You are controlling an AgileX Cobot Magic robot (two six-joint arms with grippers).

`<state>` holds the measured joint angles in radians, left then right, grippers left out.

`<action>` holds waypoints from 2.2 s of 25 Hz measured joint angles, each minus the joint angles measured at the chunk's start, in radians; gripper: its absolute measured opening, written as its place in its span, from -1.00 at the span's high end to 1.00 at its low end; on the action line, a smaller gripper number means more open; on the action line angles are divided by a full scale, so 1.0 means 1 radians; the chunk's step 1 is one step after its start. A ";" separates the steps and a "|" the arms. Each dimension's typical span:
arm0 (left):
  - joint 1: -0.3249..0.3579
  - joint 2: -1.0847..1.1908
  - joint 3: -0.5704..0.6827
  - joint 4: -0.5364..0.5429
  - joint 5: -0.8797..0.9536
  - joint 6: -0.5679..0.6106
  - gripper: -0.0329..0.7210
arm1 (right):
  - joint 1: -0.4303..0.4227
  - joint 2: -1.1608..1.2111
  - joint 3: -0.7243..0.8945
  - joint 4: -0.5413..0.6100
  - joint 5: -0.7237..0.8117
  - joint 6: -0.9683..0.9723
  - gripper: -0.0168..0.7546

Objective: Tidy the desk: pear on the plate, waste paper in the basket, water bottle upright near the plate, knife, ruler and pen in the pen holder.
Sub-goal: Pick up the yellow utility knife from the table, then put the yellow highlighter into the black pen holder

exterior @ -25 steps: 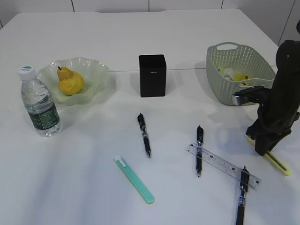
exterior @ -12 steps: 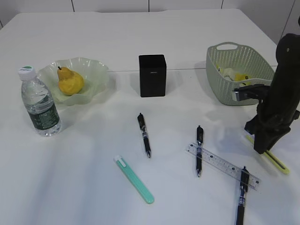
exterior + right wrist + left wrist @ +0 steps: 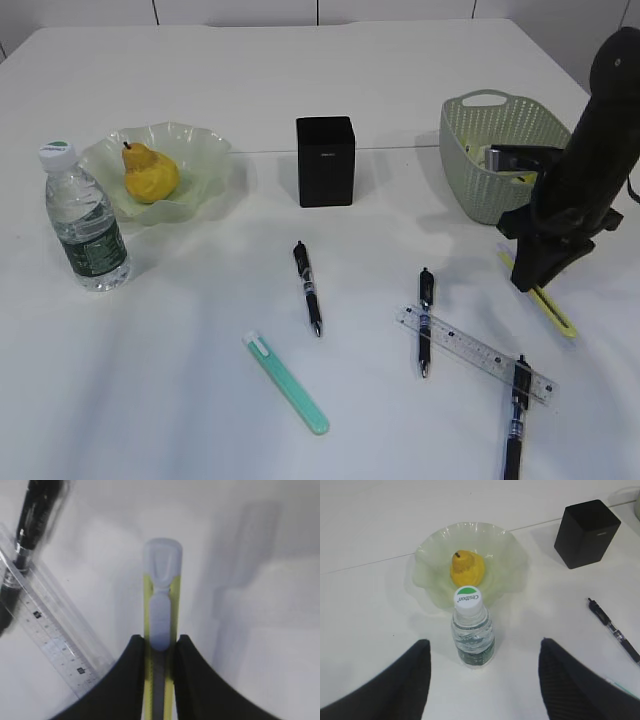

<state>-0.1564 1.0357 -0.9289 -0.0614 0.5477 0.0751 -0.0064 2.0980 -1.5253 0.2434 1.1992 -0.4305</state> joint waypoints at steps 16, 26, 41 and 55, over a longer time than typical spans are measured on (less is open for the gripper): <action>0.000 0.000 0.000 -0.014 -0.027 0.000 -0.34 | 0.020 0.002 -0.300 0.230 0.014 -0.077 0.61; 0.007 0.000 0.000 -0.041 -0.042 0.000 -0.34 | 0.111 0.008 -0.339 0.232 0.004 -0.130 0.61; 0.007 0.000 -0.006 -0.041 -0.053 0.000 -0.34 | 0.145 0.012 -0.400 0.308 -0.230 -0.208 0.61; 0.007 0.000 -0.006 -0.001 -0.096 0.000 -0.34 | 0.243 0.065 -0.400 0.438 -0.634 -0.418 0.61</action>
<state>-0.1490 1.0357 -0.9353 -0.0629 0.4513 0.0751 0.2368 2.1632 -1.9253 0.6811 0.5654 -0.8483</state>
